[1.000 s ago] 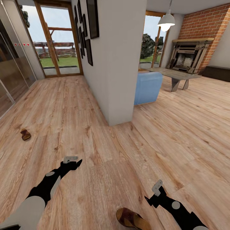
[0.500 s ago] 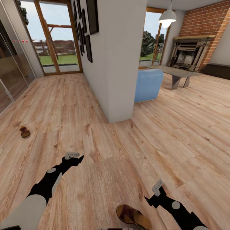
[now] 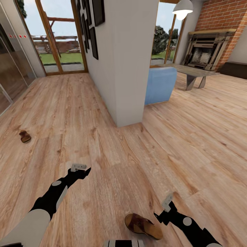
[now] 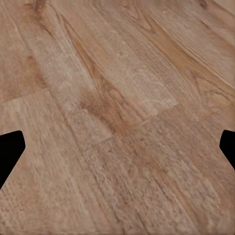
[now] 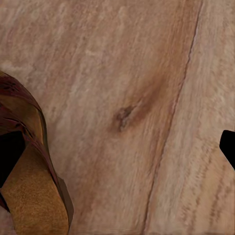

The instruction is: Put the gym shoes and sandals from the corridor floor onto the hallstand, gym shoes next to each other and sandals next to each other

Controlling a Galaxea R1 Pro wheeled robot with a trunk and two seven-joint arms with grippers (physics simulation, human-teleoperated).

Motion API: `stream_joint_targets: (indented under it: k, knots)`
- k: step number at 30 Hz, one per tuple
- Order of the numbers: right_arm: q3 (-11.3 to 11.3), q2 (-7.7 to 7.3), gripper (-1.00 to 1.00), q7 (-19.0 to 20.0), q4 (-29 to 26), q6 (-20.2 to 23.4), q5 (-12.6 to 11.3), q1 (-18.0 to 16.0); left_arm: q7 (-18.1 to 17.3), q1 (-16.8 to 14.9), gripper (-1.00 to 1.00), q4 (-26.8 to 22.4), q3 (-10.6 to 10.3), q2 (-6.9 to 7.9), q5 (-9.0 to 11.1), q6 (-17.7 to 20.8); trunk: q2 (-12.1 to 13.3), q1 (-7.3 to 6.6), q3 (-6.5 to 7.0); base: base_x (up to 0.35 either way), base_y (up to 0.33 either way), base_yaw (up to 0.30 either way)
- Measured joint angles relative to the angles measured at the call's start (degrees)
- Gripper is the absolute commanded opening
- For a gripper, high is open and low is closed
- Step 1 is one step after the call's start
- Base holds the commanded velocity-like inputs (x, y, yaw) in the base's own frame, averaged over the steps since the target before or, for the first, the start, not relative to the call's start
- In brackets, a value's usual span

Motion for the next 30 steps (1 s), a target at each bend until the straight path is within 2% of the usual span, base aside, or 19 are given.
stream_joint_targets:
  k: [11,20,30]
  knots:
    - [1.3,0.08,1.00,-0.1,2.1,0.0,0.0,0.0,0.0,0.0,1.00,-0.1,-0.2,-0.09,0.0,0.0,-0.1,0.28,-3.44,0.000,0.000,0.016]
    - [1.4,0.08,1.00,-0.1,2.3,0.0,0.0,0.0,0.1,0.0,1.00,-0.3,-0.2,-0.03,0.0,0.1,-0.2,0.28,-4.21,0.000,0.000,0.009]
    - [1.3,0.08,1.00,-0.1,2.3,0.0,0.0,0.0,0.1,0.0,1.00,-0.6,-0.2,-0.01,0.0,0.1,-0.2,0.28,-4.38,0.000,0.000,0.001]
